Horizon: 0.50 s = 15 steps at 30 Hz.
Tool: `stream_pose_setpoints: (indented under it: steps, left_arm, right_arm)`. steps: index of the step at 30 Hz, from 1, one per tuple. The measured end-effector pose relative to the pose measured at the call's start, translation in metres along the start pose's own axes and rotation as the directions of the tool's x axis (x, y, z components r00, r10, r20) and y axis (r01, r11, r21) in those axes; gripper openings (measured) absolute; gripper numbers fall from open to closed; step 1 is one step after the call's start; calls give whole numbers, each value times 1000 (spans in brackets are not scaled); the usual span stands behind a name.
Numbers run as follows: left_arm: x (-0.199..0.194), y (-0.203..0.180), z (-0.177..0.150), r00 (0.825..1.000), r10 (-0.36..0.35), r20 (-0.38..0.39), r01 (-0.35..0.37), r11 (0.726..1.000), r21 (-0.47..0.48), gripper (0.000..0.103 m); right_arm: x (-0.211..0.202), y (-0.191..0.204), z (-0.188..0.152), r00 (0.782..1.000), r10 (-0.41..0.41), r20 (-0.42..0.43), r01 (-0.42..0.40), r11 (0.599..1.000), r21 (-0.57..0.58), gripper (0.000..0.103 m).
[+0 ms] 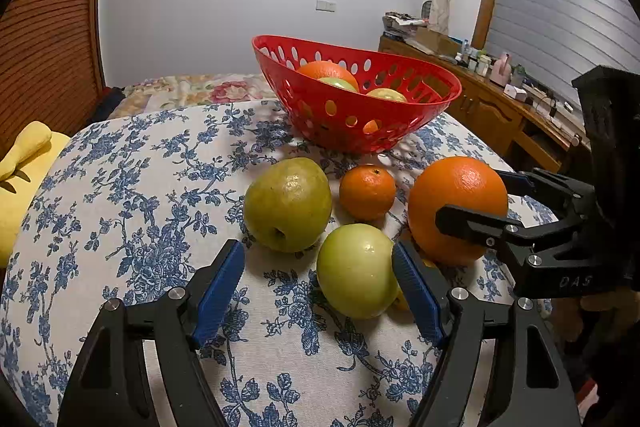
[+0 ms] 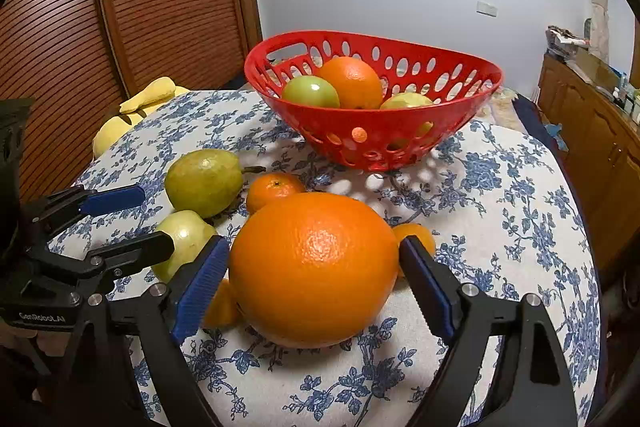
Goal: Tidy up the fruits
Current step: 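Withdraw both tools from the basket toward the remaining fruit, then reach the left tool around a pale green apple while the right tool surrounds the large orange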
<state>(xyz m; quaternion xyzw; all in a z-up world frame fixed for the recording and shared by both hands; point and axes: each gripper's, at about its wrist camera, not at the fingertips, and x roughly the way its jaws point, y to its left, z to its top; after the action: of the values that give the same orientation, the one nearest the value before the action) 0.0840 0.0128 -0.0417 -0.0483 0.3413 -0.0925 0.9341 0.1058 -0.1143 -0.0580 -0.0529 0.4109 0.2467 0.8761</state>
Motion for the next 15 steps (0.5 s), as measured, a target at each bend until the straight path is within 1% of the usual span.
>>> stream_pose_setpoints:
  steps: [6, 15]
  left_arm:
    - [1, -1, 1, 1000, 5, -1, -5, 1000, 9, 78]
    - [2, -2, 1, 1000, 9, -3, -9, 1000, 18, 80]
  right_arm:
    - [-9, 4, -5, 1000, -13, 8, 13, 1000, -16, 86]
    - [-29, -4, -24, 1000, 18, 23, -18, 1000, 21, 85]
